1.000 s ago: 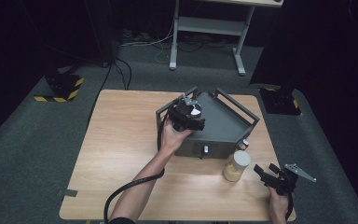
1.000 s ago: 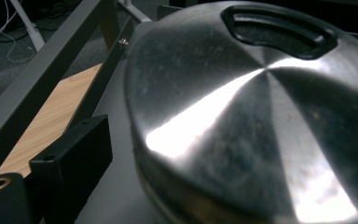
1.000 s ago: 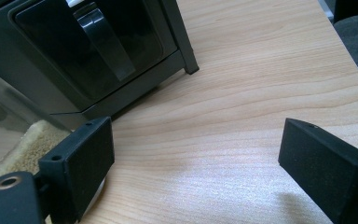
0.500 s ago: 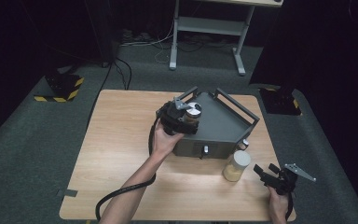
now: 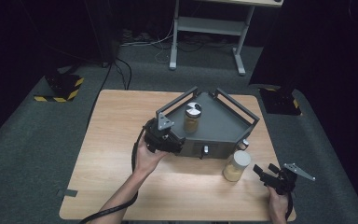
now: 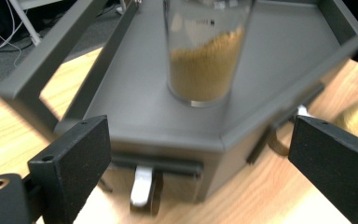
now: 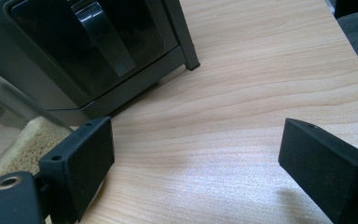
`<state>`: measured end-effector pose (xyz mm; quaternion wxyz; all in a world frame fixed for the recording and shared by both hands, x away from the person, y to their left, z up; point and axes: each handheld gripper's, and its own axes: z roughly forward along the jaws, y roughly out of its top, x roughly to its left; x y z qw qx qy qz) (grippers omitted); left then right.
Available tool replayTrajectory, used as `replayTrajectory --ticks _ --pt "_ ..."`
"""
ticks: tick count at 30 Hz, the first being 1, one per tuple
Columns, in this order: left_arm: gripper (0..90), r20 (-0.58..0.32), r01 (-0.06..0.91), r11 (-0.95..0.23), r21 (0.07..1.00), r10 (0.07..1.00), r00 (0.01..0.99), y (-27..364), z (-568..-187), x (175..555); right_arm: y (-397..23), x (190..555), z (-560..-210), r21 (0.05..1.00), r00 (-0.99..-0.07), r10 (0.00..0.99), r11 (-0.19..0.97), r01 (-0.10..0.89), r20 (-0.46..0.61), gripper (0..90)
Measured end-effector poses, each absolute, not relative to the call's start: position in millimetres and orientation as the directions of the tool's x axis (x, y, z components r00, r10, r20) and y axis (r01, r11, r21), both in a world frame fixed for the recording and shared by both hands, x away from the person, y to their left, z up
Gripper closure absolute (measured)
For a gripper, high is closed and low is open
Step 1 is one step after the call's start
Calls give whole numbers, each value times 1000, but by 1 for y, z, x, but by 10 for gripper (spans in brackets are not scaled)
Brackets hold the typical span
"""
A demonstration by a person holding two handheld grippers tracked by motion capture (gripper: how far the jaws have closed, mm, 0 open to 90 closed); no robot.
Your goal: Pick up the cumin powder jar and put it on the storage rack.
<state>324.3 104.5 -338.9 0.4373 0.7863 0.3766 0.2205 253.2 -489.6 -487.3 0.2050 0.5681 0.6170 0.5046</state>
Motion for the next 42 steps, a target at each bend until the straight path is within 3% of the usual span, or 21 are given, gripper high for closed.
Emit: replayTrajectory --ticks 11,17,42 --pt "60 -21 401 -285 870 792 610 128 -370 290 -489 254 -487 854 -272 909 -149 498 317 94" --pt "62 3 402 -294 867 810 586 121 -390 276 -489 255 -486 853 -270 909 -148 501 317 94" --pt "61 -45 535 -315 784 831 555 113 -440 293 -487 257 -483 846 -272 911 -133 516 309 94"
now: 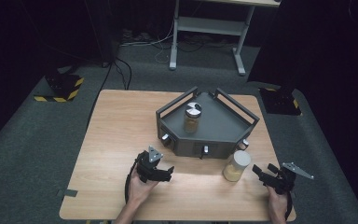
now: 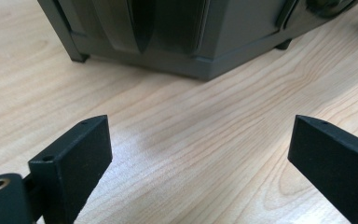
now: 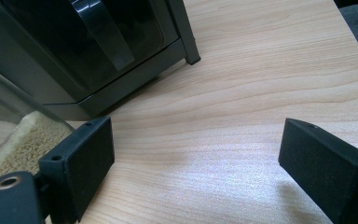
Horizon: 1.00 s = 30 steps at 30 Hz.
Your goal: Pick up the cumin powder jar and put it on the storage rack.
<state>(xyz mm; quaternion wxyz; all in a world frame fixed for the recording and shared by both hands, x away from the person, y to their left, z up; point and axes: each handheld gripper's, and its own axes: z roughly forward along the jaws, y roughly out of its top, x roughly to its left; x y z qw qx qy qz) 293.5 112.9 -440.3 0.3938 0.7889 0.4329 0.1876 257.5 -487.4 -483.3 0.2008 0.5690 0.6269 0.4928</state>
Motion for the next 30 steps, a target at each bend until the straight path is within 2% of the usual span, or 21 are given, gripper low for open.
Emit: replayTrajectory --ticks 30 --pt "52 -68 583 -301 755 848 526 106 -460 306 -486 256 -484 851 -270 914 -132 509 303 94"
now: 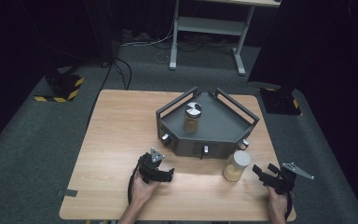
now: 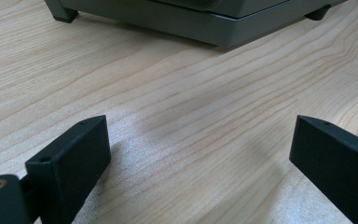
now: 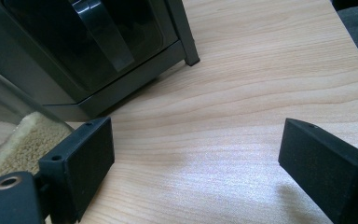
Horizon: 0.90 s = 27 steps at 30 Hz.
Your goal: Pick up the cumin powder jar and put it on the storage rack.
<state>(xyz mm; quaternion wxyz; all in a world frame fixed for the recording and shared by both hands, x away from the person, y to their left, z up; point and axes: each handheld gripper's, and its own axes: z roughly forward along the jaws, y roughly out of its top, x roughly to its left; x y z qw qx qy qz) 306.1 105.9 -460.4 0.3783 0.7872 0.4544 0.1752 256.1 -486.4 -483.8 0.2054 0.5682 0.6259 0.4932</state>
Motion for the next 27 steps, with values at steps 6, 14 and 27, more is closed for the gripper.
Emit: replayTrajectory --ticks 6,14,27 --pt "49 -91 591 -277 758 851 517 109 -461 307 -486 256 -484 853 -270 914 -132 506 302 94" --pt "52 -107 597 -254 761 858 502 111 -462 306 -485 255 -484 854 -268 917 -129 503 296 94" --pt "51 -61 594 -283 752 869 492 101 -460 305 -484 255 -483 854 -265 919 -125 506 292 93"
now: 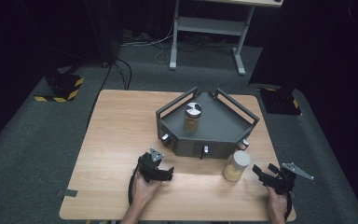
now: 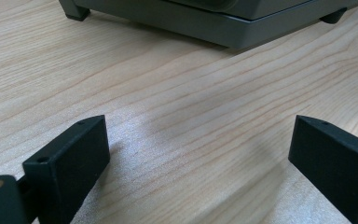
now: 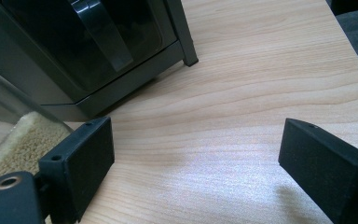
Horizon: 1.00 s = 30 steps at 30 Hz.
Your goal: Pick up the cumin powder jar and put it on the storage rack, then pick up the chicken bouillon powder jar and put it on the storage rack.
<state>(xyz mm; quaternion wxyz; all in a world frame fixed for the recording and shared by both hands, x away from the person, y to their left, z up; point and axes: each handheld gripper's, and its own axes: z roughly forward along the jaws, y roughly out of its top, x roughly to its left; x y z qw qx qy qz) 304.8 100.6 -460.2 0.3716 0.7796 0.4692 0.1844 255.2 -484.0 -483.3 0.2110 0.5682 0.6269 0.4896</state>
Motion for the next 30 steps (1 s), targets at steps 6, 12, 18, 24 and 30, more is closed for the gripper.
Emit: replayTrajectory --ticks 6,12,18,24,30 --pt "51 -53 594 -291 750 869 493 99 -460 305 -484 255 -483 853 -266 919 -123 507 291 94" --pt "51 -46 593 -295 749 870 492 97 -460 304 -485 256 -483 854 -273 916 -121 506 293 93" --pt "51 -47 594 -294 749 870 490 97 -460 305 -484 257 -482 855 -286 917 -100 509 277 88" --pt "52 -54 594 -288 751 870 490 99 -460 305 -481 261 -476 848 -297 923 -54 527 244 76" --pt "52 -51 594 -290 750 871 489 98 -460 305 -476 257 -466 851 -339 921 17 525 190 72"
